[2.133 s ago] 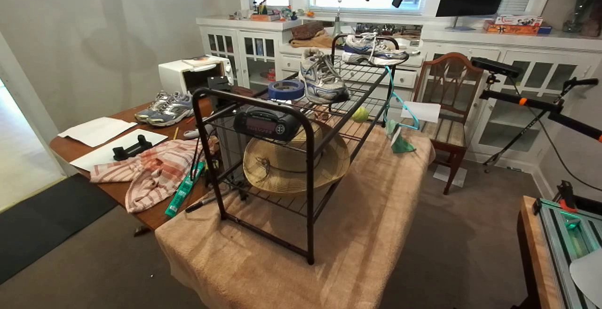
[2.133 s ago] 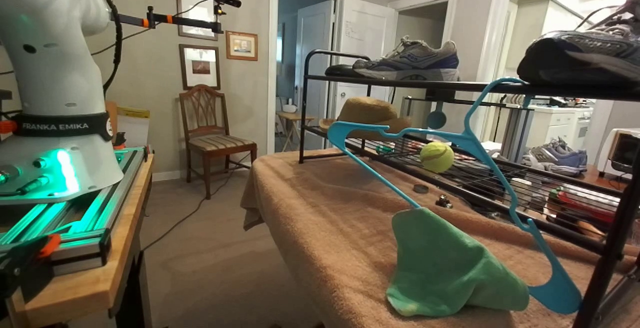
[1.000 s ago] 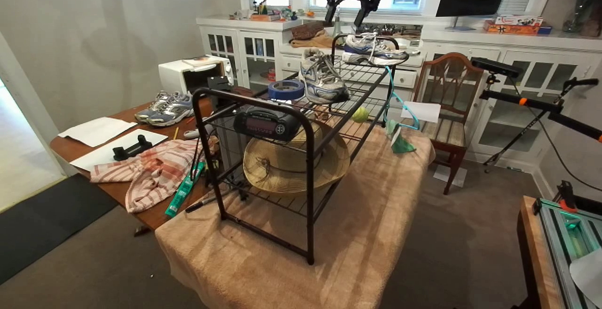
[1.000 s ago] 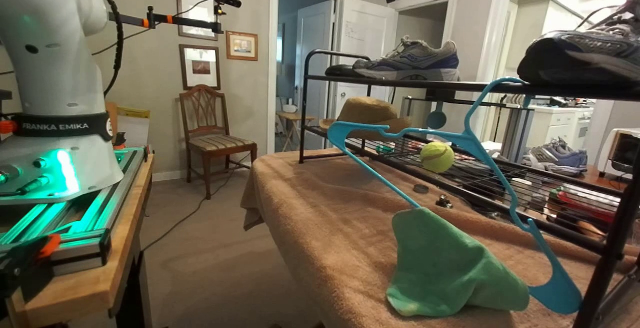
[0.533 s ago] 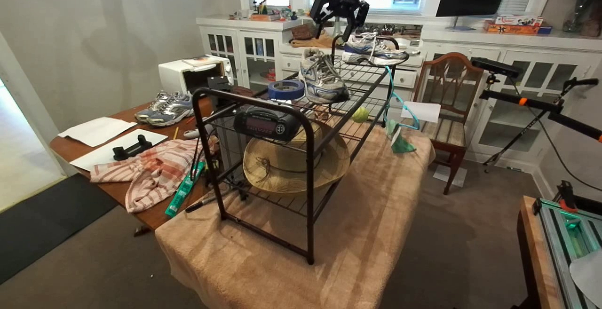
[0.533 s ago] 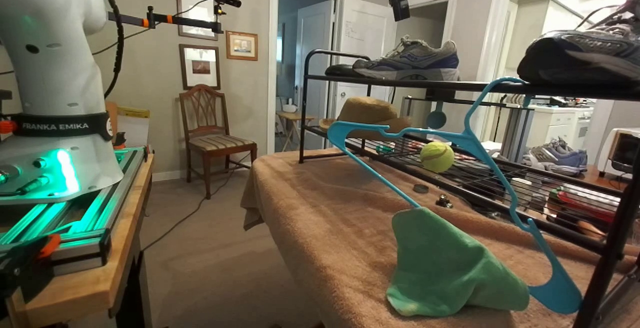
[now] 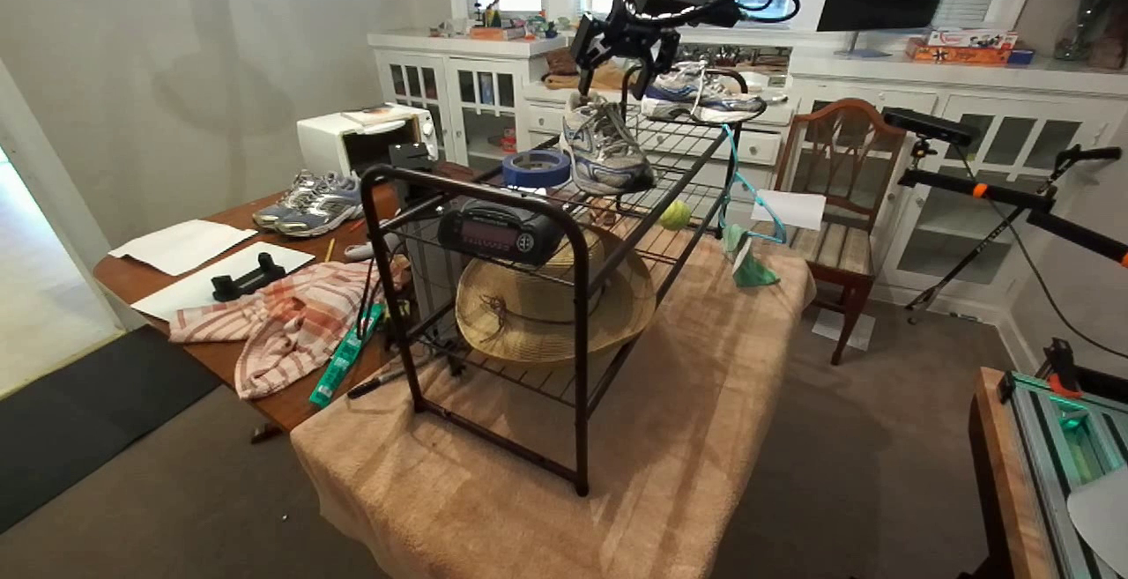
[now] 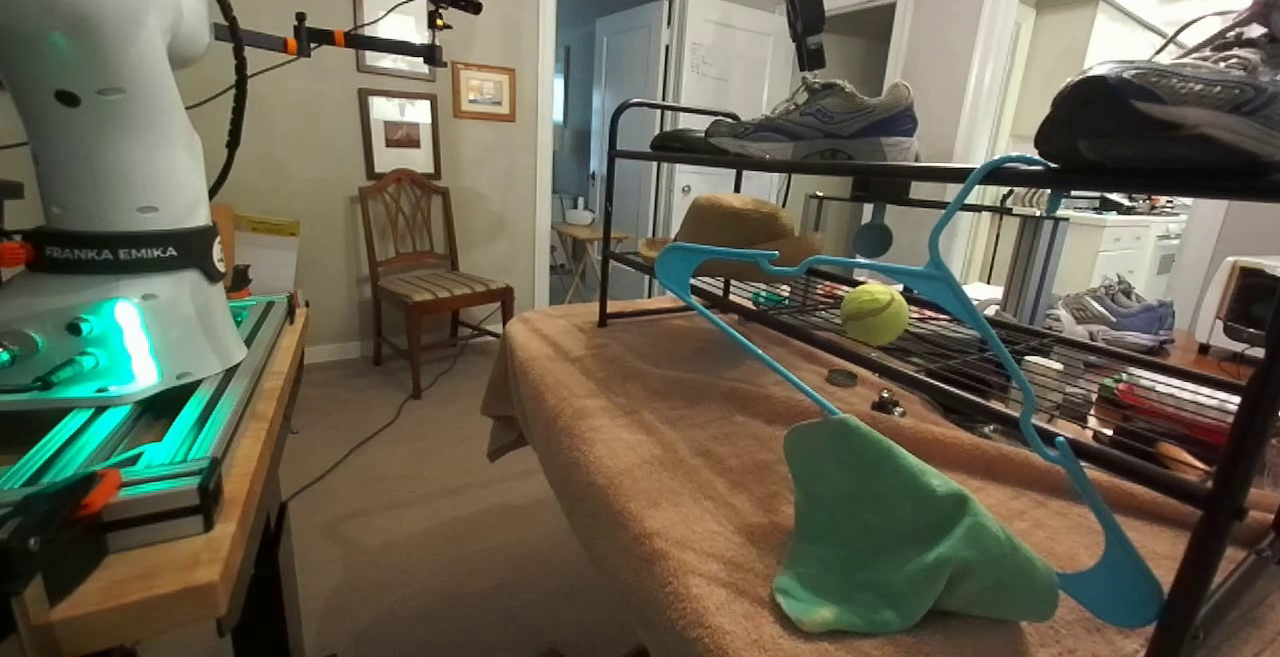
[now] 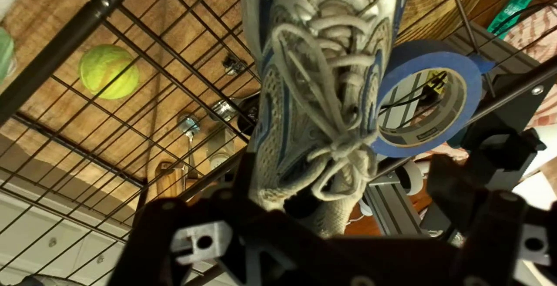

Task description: Move the shoe on the left to the right

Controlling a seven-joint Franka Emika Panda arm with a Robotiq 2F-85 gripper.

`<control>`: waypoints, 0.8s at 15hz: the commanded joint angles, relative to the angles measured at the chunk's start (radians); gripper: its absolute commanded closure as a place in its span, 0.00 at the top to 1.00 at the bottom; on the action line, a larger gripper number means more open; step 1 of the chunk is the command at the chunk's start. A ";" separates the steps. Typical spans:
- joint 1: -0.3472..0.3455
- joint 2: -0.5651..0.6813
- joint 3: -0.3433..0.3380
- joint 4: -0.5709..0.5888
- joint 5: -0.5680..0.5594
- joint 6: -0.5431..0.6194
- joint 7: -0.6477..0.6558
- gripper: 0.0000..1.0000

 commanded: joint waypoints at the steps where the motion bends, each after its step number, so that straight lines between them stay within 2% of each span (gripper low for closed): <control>1: 0.025 0.034 -0.025 0.023 -0.009 0.017 0.048 0.74; 10: 0.043 0.053 -0.040 0.028 -0.015 0.014 0.059 0.04; 12: 0.045 0.049 -0.040 0.026 -0.018 0.016 0.059 0.00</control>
